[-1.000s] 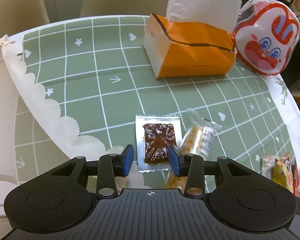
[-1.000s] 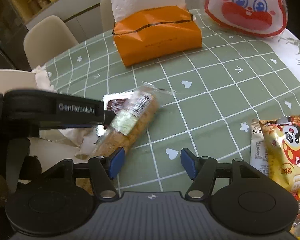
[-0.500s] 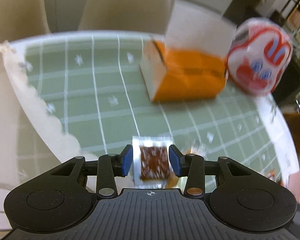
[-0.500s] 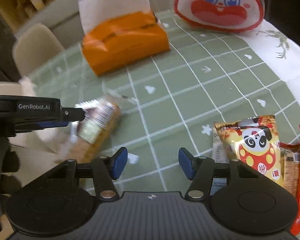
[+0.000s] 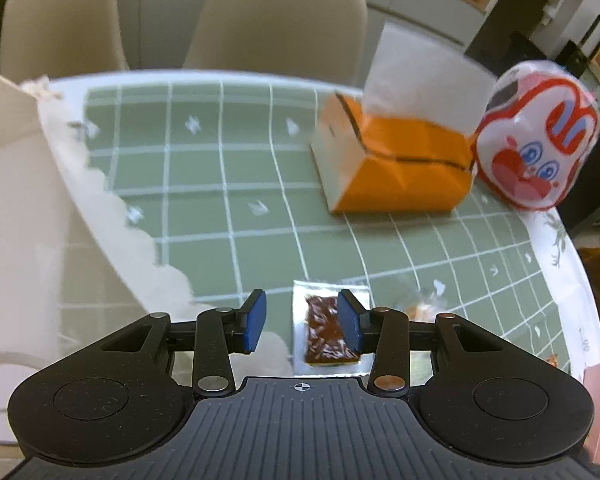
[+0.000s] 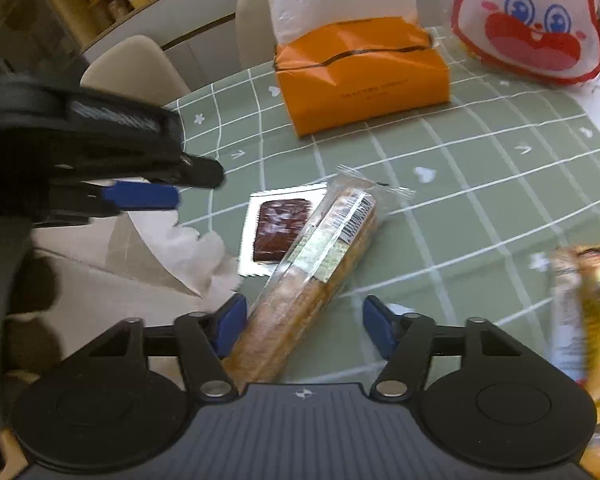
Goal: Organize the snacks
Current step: 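Close the left tool on the chocolate wafer while the right tool grasps the biscuit roll, then carry the chocolate wafer and biscuit roll in both tools over the pink box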
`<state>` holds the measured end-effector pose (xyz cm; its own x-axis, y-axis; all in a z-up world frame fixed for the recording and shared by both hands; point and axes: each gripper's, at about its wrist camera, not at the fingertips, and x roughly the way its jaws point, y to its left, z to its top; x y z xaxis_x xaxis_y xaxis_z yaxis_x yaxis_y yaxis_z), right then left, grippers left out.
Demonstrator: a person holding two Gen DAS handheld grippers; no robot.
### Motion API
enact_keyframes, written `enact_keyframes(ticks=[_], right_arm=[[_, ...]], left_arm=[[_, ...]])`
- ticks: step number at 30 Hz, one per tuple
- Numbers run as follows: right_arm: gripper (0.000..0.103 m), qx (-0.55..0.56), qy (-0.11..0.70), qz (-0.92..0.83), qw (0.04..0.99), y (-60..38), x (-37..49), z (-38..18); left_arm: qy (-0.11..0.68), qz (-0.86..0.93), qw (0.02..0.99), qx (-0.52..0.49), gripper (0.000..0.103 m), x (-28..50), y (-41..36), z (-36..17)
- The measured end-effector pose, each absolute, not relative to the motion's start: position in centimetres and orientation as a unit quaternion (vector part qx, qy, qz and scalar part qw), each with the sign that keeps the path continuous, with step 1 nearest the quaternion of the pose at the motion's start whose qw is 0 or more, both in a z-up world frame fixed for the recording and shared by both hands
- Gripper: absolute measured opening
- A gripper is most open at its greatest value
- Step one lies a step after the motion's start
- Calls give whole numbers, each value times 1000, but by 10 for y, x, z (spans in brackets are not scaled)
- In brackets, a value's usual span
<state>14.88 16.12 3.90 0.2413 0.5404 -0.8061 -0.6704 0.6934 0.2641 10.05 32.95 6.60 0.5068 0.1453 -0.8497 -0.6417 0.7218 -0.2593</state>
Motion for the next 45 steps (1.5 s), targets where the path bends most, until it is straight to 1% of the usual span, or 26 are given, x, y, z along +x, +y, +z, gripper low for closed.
enact_keyframes(ticks=[2,4,8,10,11,12,14,19,24,25,26,27,28,29,30,35,38,41,45], right_arm=[[53,-81,469,366,799,144,156,44],[53,-87,456,355,811,128,161,47],[53,-73,460,344,816,107,171,50],[52,-63,463,343,815,102,173,48],[53,-60,463,343,815,100,173,48],[53,-57,464,343,815,99,173,48],[53,-52,468,342,814,98,172,48],[53,-41,474,346,809,102,177,44],[53,-69,475,372,794,121,179,38],[50,-77,473,379,792,124,178,38],[35,-86,469,390,788,127,175,40],[27,-88,468,399,783,126,172,43],[26,-89,471,399,782,125,172,47],[25,-88,474,399,780,122,171,50],[25,-85,473,403,779,117,171,55],[23,-65,453,415,786,85,168,84],[22,-52,448,421,787,62,164,102],[22,-53,446,423,787,31,150,114],[22,-52,450,418,787,-17,122,114]], left_arm=[[445,245,811,-291,45,109,326,55],[456,250,807,-280,45,118,318,48],[487,235,816,-204,45,137,291,41],[502,229,821,-146,51,145,275,36],[506,227,823,-124,55,148,269,35],[505,225,826,-114,57,150,265,34],[502,225,826,-124,59,150,266,33],[502,216,829,-119,58,146,268,34],[497,213,831,-131,55,134,271,37],[493,211,833,-133,55,132,271,38],[489,207,837,-133,53,128,270,38],[483,203,842,-127,51,124,267,39],[478,201,847,-118,50,121,265,40],[474,197,851,-110,46,118,261,42],[470,191,855,-106,44,116,258,44],[454,156,870,-108,43,101,235,62],[433,135,882,-131,42,83,217,78],[418,98,890,-153,42,62,189,92],[426,39,887,-174,43,34,137,92]])
